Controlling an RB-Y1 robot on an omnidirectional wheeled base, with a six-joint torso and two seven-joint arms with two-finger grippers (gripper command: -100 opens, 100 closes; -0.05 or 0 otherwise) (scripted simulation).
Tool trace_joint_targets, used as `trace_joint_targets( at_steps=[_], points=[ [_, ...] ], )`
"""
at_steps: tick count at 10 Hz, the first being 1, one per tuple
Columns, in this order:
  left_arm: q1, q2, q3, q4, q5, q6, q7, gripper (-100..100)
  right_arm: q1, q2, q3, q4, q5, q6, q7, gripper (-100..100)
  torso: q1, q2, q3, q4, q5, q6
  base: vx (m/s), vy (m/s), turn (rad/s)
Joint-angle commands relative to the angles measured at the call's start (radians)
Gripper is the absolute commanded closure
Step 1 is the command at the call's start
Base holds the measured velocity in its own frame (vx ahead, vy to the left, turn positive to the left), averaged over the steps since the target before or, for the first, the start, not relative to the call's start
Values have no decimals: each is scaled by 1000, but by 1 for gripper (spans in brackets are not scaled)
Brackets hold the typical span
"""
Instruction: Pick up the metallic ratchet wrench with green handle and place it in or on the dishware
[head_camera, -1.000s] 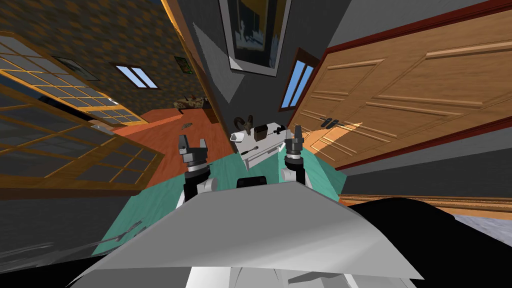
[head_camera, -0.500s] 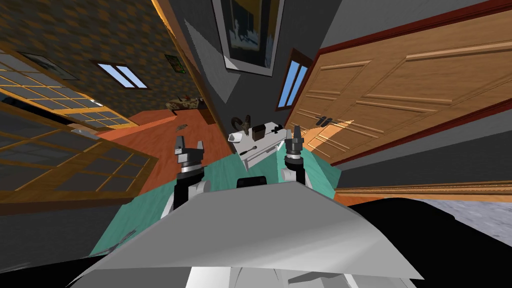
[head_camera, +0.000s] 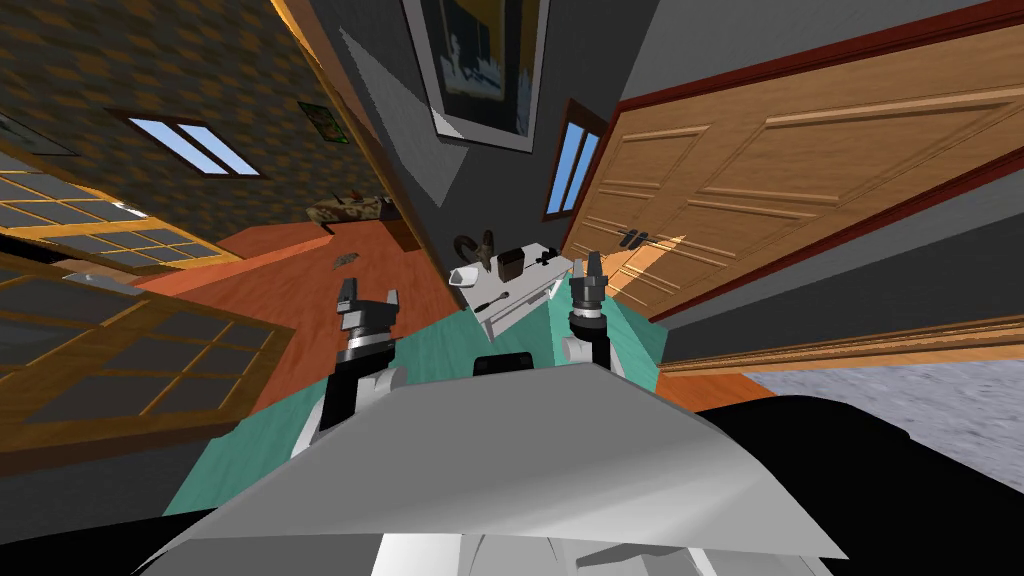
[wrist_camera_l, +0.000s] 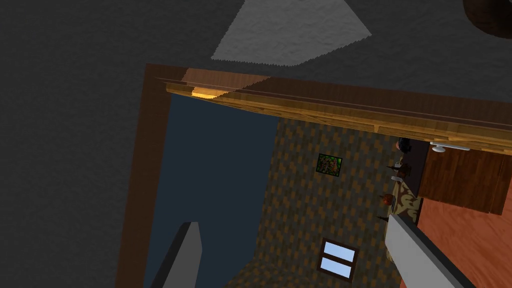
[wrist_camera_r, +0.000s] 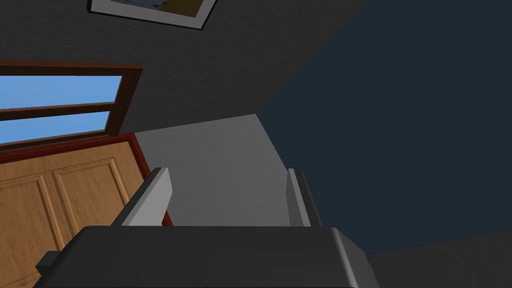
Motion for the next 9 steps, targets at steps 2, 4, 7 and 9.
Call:
trace_joint_targets(
  at_steps=[2, 4, 7, 9],
  points=[
    [6, 5, 31, 5, 32, 70, 32, -100, 0, 0, 0, 0, 0, 0, 0, 0, 0, 0, 0, 0, 0, 0, 9, -8, -113],
    [14, 9, 52, 11, 54, 115, 54, -100, 0, 0, 0, 0, 0, 0, 0, 0, 0, -1, 0, 0, 0, 0, 17, -12, -144],
    [30, 15, 91, 28, 100, 194, 99, -100, 0, 0, 0, 0, 0, 0, 0, 0, -1, -1, 0, 0, 0, 0, 18, -18, -147],
    [38, 18, 110, 39, 124, 242, 122, -100, 0, 0, 0, 0, 0, 0, 0, 0, -1, -1, -1, 0, 0, -1, 25, -17, -127]
  ],
)
